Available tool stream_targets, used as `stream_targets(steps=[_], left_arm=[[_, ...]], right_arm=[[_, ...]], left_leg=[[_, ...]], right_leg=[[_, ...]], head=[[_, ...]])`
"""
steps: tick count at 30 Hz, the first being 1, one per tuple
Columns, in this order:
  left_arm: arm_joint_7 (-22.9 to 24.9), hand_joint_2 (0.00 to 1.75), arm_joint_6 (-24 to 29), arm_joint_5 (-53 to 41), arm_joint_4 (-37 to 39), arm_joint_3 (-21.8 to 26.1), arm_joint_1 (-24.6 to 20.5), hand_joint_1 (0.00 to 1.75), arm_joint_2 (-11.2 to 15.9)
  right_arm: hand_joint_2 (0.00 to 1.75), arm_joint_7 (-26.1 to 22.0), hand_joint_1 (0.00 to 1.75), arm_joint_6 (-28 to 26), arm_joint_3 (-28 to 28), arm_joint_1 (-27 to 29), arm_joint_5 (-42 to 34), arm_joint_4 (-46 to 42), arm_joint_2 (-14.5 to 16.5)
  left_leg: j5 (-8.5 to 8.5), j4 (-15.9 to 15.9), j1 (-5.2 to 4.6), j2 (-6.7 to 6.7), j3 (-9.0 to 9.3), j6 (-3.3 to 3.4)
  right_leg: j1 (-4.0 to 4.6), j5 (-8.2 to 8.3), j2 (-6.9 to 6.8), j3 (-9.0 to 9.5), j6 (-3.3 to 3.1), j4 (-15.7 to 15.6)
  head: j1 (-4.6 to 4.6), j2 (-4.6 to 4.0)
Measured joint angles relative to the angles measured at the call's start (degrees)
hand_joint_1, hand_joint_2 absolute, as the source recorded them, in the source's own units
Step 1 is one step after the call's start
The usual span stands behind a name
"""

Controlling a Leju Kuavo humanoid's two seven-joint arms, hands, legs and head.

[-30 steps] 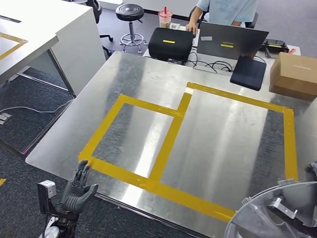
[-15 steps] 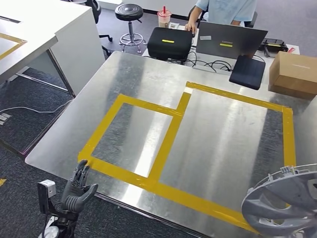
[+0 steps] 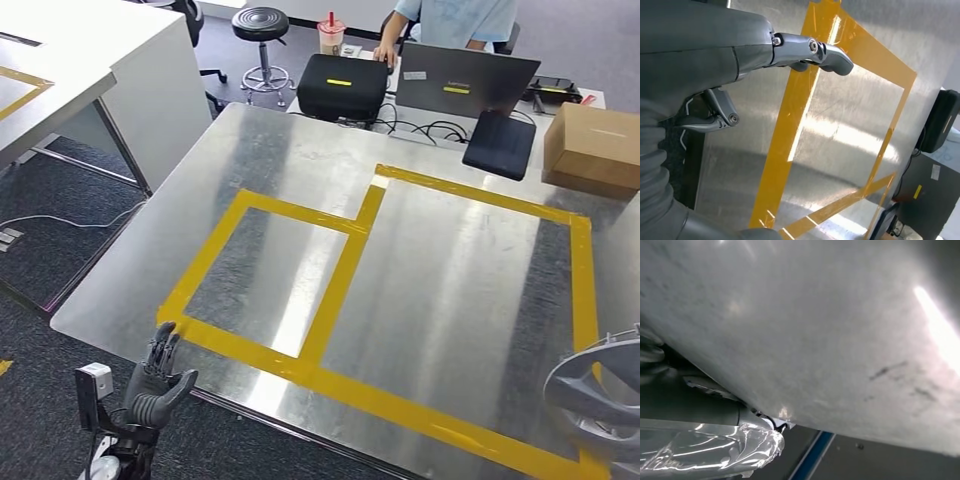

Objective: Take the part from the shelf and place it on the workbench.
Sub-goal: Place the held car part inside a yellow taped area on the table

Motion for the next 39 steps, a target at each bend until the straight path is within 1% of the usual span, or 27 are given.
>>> stream_targets(steps=[13,15,17,19,20,22,24,26,28,29,30,31,32,33,35,37,39], left_arm=[[0.00,1.75,0.00,0.00,-0.02,0.15,-0.01,0.00,0.01],[0.00,1.75,-0.01,0.00,-0.02,0.16,0.00,0.00,0.00],[0.00,1.75,-0.04,0.00,-0.05,0.19,0.00,0.00,-0.01],[0.00,1.75,-0.08,0.00,-0.11,0.24,0.02,0.00,-0.02],[-0.04,1.75,-0.09,-0.01,-0.14,0.27,0.04,0.00,-0.02],[-0.42,1.75,-0.12,-0.14,-0.15,0.34,0.06,0.00,-0.02],[-1.33,1.75,-0.19,-0.57,-0.13,0.51,0.14,0.00,-0.08],[-2.28,1.75,-0.21,-1.23,-0.03,0.77,0.28,0.00,-0.40],[-3.04,1.75,-0.10,-2.05,0.17,1.09,0.38,0.00,-0.98],[-3.40,1.75,0.02,-2.46,0.31,1.23,0.40,0.00,-1.28],[-3.68,1.75,0.18,-2.77,0.45,1.36,0.45,0.00,-1.55],[-3.89,1.75,0.34,-2.95,0.56,1.46,0.52,0.00,-1.78],[-3.96,1.75,0.51,-3.05,0.62,1.57,0.61,0.00,-1.94],[-3.89,1.75,0.63,-3.03,0.63,1.67,0.68,0.00,-2.03],[-3.39,1.75,0.73,-2.89,0.52,1.84,0.73,0.00,-2.10],[-2.66,1.75,0.74,-2.59,0.31,1.93,0.69,0.00,-2.11],[-1.91,1.75,0.77,-2.01,0.04,1.85,0.64,0.00,-2.07]], right_arm=[[1.75,0.05,1.34,0.33,-0.35,0.25,-0.34,1.27,0.67],[1.75,0.42,1.34,1.82,-0.36,0.25,-2.05,1.36,0.73],[1.75,0.95,1.34,4.30,-0.36,0.24,-5.95,1.54,0.81],[1.75,1.18,1.34,6.71,-0.39,0.03,-12.82,1.89,0.91],[1.75,1.23,1.34,7.82,-0.45,-0.31,-17.73,2.14,0.93],[1.75,1.45,1.34,9.81,-0.85,-1.54,-30.80,2.80,0.93],[1.75,1.83,1.34,11.17,-1.88,-3.02,-45.99,3.72,0.93],[1.75,2.02,1.34,11.55,-3.51,-4.11,-59.28,4.77,0.97],[1.75,1.46,1.34,10.83,-5.71,-4.87,-71.59,5.69,1.42],[1.75,0.38,1.34,9.94,-6.98,-5.15,-77.04,6.08,1.85],[1.75,-1.38,1.34,8.53,-8.18,-5.37,-80.85,6.41,2.35],[1.75,-3.85,1.34,6.28,-9.12,-5.60,-81.73,6.70,2.82],[1.75,-6.70,1.34,3.12,-9.70,-5.98,-79.55,6.99,3.22],[1.75,-9.42,1.34,-0.52,-9.93,-6.58,-74.89,7.25,3.55],[1.75,-13.80,1.34,-7.17,-9.81,-8.41,-62.37,7.64,4.18],[1.75,-16.58,1.34,-10.09,-9.68,-10.77,-51.10,7.77,5.12],[1.75,-19.61,1.34,-10.68,-10.07,-13.30,-41.56,7.78,6.51]], left_leg=[[0.01,0.00,0.00,0.00,-0.01,-0.02],[0.01,0.00,0.00,0.00,-0.01,-0.02],[0.01,0.00,0.00,0.00,-0.03,-0.02],[0.01,0.00,0.00,0.00,-0.10,-0.02],[0.01,0.00,0.00,0.00,-0.14,-0.02],[0.01,0.00,0.00,0.01,-0.17,-0.02],[0.01,0.00,0.00,0.01,-0.15,-0.02],[0.02,0.00,-0.02,0.00,-0.12,-0.02],[0.03,0.01,-0.03,-0.01,-0.11,-0.02],[0.03,0.01,-0.04,-0.03,-0.12,-0.02],[0.03,0.00,-0.04,-0.05,-0.14,-0.02],[0.02,0.00,-0.04,-0.06,-0.19,-0.02],[0.01,-0.01,-0.05,-0.05,-0.24,-0.02],[0.00,-0.02,-0.05,-0.02,-0.27,-0.02],[-0.04,-0.02,-0.05,0.07,-0.29,-0.02],[-0.07,-0.03,-0.04,0.13,-0.26,-0.03],[-0.02,-0.03,-0.05,0.15,-0.26,-0.06]], right_leg=[[0.00,0.00,0.01,-0.03,0.00,0.02],[0.00,0.00,0.01,-0.03,0.00,0.02],[0.00,0.00,0.00,-0.03,0.00,0.02],[-0.01,0.00,0.01,-0.03,0.00,0.02],[-0.01,0.00,0.01,-0.04,0.00,0.03],[-0.02,0.00,0.02,-0.06,0.00,0.03],[-0.02,0.00,0.02,-0.07,0.00,0.03],[-0.03,0.01,0.01,-0.11,0.00,0.03],[-0.04,0.02,-0.02,-0.13,0.00,0.03],[-0.05,0.01,-0.06,-0.13,0.01,0.03],[-0.06,0.00,-0.09,-0.13,0.01,0.04],[-0.07,0.00,-0.10,-0.13,0.01,0.05],[-0.08,-0.01,-0.07,-0.15,0.01,0.07],[-0.09,-0.02,-0.03,-0.18,0.01,0.09],[-0.09,-0.04,0.07,-0.23,0.02,0.12],[-0.08,-0.05,0.15,-0.26,0.03,0.12],[-0.08,0.00,0.18,-0.29,0.00,0.13]], head=[[0.00,0.00],[0.00,0.00],[0.00,0.00],[-0.01,0.00],[-0.01,0.00],[0.00,0.00],[0.01,0.00],[0.00,0.00],[-0.01,0.00],[0.01,0.00],[0.00,0.00],[0.01,0.00],[0.00,0.00],[-0.01,0.00],[-0.01,0.00],[-0.01,0.00],[0.00,0.00]])
